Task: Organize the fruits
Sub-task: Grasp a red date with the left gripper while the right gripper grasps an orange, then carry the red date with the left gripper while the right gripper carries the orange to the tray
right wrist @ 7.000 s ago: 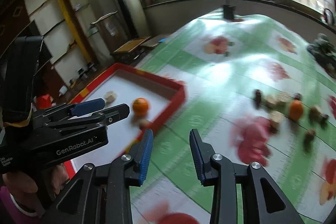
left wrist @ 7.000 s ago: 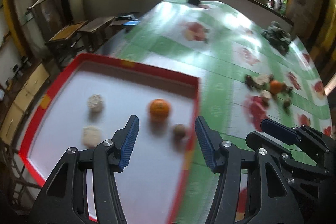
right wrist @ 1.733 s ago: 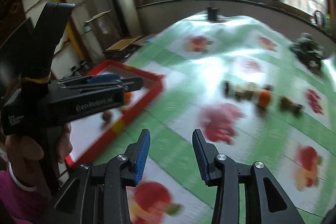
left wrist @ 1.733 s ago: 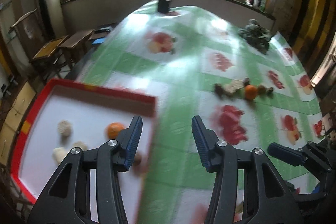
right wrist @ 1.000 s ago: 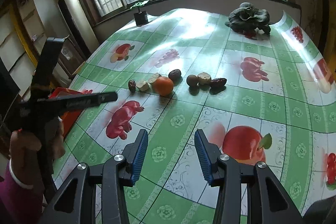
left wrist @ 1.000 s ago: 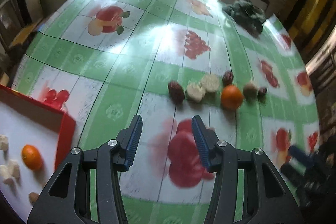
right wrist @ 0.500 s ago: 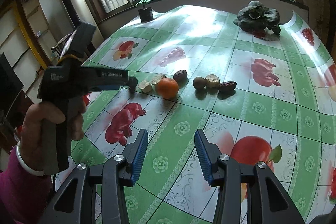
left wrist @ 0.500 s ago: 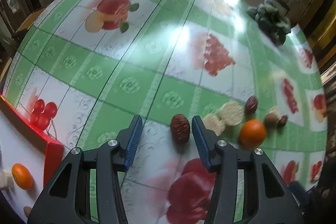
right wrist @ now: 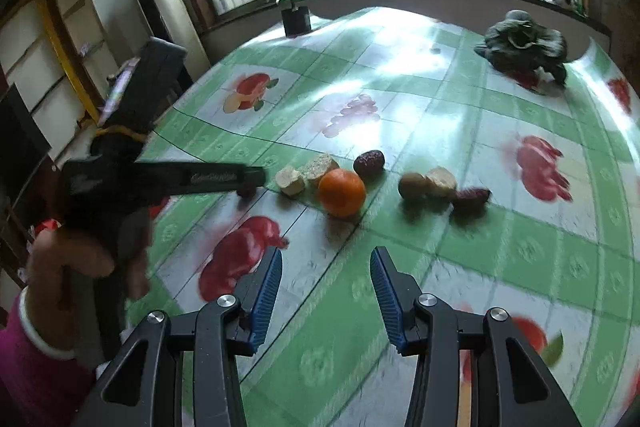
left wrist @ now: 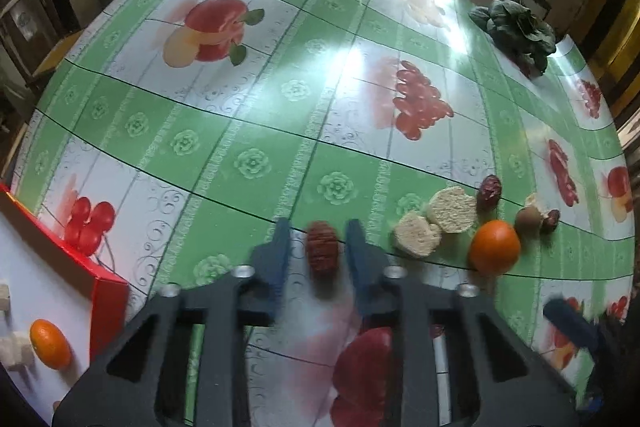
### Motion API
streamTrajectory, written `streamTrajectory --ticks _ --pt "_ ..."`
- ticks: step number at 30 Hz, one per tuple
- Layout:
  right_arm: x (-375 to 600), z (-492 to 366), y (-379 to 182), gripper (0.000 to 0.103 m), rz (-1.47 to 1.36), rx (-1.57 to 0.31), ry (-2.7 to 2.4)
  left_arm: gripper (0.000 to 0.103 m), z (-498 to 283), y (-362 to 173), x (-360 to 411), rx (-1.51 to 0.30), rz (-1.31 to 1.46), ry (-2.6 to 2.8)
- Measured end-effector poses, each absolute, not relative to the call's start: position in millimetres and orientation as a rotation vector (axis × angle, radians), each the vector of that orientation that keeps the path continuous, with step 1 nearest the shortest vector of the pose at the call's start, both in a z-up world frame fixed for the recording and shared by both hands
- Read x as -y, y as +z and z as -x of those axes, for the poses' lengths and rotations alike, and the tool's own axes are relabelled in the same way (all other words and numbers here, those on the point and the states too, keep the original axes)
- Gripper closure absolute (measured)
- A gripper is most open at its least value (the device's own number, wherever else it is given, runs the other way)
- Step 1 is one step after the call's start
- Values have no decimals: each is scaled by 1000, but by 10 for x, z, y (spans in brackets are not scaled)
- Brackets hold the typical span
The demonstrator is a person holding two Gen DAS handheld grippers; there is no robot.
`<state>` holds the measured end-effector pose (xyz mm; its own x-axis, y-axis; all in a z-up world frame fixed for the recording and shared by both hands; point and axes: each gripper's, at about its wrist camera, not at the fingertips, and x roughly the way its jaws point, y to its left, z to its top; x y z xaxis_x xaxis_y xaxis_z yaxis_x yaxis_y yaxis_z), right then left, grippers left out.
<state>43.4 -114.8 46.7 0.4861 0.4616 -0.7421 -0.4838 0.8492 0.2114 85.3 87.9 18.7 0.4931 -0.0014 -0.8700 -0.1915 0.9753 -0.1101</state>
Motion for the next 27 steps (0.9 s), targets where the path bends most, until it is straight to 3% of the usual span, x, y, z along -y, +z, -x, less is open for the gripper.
streamTrajectory --ticks 1,6,8,11,27 --pt "1106 -499 446 58 38 -895 575 85 -848 183 -896 -1047 207 116" --pt "926 -838 337 59 52 -892 557 85 -814 185 -927 -1042 214 98" --pt "866 -941 273 70 47 -911 558 85 -792 189 -944 -1045 230 88" --pt "861 -933 254 70 40 -924 544 85 -705 229 -945 -1044 245 68" --pt "1238 246 595 70 -48 -862 519 85 10 540 -934 -1053 333 -96"
